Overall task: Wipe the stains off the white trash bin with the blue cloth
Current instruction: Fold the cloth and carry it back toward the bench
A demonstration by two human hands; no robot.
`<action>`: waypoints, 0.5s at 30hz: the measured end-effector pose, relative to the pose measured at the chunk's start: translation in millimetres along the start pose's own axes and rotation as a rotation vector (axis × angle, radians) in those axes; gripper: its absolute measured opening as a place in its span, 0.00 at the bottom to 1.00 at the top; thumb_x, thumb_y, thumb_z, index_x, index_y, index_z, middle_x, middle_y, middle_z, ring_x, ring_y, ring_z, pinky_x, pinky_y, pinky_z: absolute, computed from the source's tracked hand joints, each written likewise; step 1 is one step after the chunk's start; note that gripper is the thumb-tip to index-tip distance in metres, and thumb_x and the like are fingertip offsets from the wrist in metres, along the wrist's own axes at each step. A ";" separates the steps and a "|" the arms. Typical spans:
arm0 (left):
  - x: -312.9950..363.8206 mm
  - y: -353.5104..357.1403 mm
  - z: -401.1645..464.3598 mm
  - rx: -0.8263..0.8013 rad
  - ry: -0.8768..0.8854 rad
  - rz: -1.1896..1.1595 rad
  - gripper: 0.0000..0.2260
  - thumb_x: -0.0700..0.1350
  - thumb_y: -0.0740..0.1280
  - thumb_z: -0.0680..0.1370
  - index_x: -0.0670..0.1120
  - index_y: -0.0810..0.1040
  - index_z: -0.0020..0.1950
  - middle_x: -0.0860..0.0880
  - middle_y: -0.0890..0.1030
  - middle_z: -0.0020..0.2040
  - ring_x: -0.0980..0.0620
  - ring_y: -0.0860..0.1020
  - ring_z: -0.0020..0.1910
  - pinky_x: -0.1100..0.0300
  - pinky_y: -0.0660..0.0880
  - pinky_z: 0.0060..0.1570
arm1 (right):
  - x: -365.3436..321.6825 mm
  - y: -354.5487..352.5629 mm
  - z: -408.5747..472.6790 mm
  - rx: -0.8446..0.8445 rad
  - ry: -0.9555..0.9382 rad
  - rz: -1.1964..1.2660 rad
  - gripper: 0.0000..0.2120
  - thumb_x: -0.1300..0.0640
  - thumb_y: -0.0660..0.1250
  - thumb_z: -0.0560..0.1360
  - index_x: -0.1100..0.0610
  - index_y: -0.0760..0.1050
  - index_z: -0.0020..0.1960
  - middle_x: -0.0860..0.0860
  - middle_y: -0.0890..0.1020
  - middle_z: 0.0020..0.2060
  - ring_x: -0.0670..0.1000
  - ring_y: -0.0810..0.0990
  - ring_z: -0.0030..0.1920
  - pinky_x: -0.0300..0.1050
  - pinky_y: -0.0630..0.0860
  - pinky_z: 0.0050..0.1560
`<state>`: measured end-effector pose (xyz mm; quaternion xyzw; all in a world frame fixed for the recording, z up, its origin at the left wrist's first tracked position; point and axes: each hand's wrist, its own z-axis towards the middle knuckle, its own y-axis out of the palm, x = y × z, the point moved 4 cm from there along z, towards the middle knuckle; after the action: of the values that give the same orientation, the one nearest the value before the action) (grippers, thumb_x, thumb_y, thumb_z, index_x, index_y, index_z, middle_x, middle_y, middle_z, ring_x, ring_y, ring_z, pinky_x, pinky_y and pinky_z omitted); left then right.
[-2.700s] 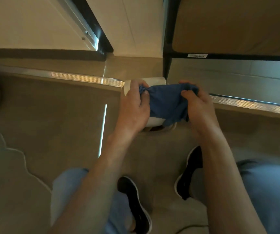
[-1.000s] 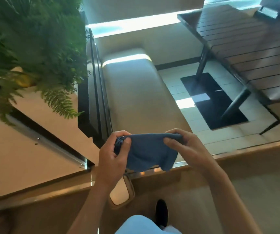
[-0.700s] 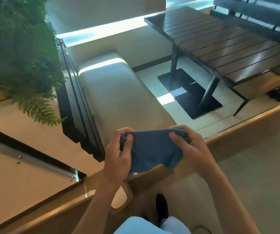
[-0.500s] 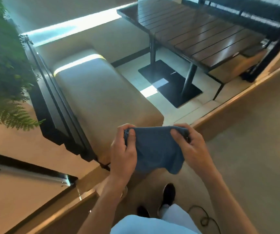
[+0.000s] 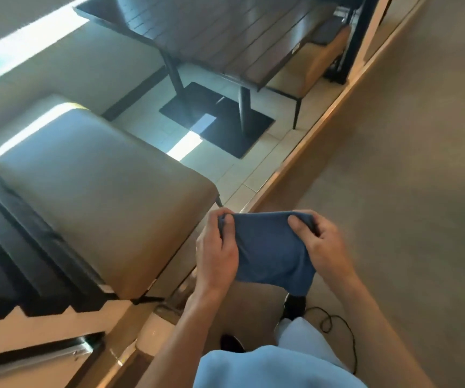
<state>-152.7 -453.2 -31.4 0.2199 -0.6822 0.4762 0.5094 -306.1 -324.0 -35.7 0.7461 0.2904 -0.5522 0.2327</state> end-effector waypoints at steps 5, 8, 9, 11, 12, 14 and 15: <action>16.7 65.9 34.0 -0.046 -0.020 0.021 0.06 0.50 0.59 0.85 0.57 0.74 0.58 0.54 0.80 0.52 0.58 0.79 0.52 0.56 0.82 0.50 | 9.0 -60.8 49.4 0.039 0.116 0.075 0.06 0.56 0.70 0.78 0.57 0.81 0.53 0.55 0.86 0.45 0.57 0.84 0.46 0.49 0.81 0.45; 32.1 102.0 57.3 -0.055 -0.023 0.023 0.06 0.53 0.59 0.83 0.58 0.74 0.58 0.55 0.80 0.53 0.58 0.79 0.52 0.57 0.82 0.50 | 4.8 -92.4 79.7 0.065 0.164 0.116 0.07 0.55 0.72 0.77 0.57 0.81 0.52 0.55 0.86 0.44 0.58 0.85 0.46 0.51 0.81 0.45; 38.7 112.7 65.3 -0.055 -0.022 0.021 0.07 0.54 0.59 0.83 0.59 0.74 0.58 0.55 0.80 0.53 0.59 0.79 0.52 0.58 0.82 0.50 | 2.0 -101.4 89.4 0.074 0.168 0.117 0.08 0.54 0.72 0.77 0.57 0.81 0.52 0.55 0.86 0.44 0.59 0.85 0.46 0.51 0.81 0.45; 51.8 132.9 82.0 -0.068 -0.019 0.003 0.06 0.55 0.59 0.82 0.60 0.73 0.57 0.56 0.80 0.53 0.60 0.79 0.52 0.59 0.82 0.49 | -4.8 -117.7 107.9 0.090 0.166 0.120 0.09 0.53 0.72 0.77 0.56 0.81 0.53 0.55 0.86 0.44 0.57 0.85 0.46 0.49 0.82 0.44; 57.4 142.6 90.5 -0.080 -0.018 -0.005 0.07 0.55 0.58 0.82 0.60 0.73 0.57 0.56 0.80 0.53 0.60 0.79 0.52 0.60 0.82 0.49 | -8.0 -125.0 117.1 0.100 0.163 0.125 0.09 0.52 0.72 0.77 0.56 0.80 0.52 0.55 0.86 0.44 0.57 0.85 0.46 0.48 0.82 0.43; 66.5 160.6 109.3 -0.104 -0.017 -0.009 0.09 0.56 0.57 0.82 0.57 0.73 0.59 0.55 0.79 0.54 0.58 0.79 0.53 0.59 0.81 0.49 | -13.9 -138.3 137.0 0.118 0.151 0.132 0.09 0.52 0.71 0.77 0.57 0.80 0.52 0.55 0.86 0.43 0.56 0.85 0.45 0.47 0.81 0.42; 69.5 169.0 119.9 -0.110 -0.015 -0.004 0.09 0.56 0.57 0.83 0.57 0.73 0.59 0.56 0.79 0.54 0.57 0.79 0.53 0.59 0.81 0.50 | -16.9 -144.2 148.0 0.127 0.147 0.136 0.09 0.51 0.71 0.77 0.56 0.80 0.51 0.54 0.86 0.43 0.56 0.85 0.44 0.46 0.81 0.41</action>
<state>-370.4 -469.1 -43.8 0.1964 -0.7107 0.4355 0.5164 -511.3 -321.6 -65.1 0.8158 0.2195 -0.4963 0.2000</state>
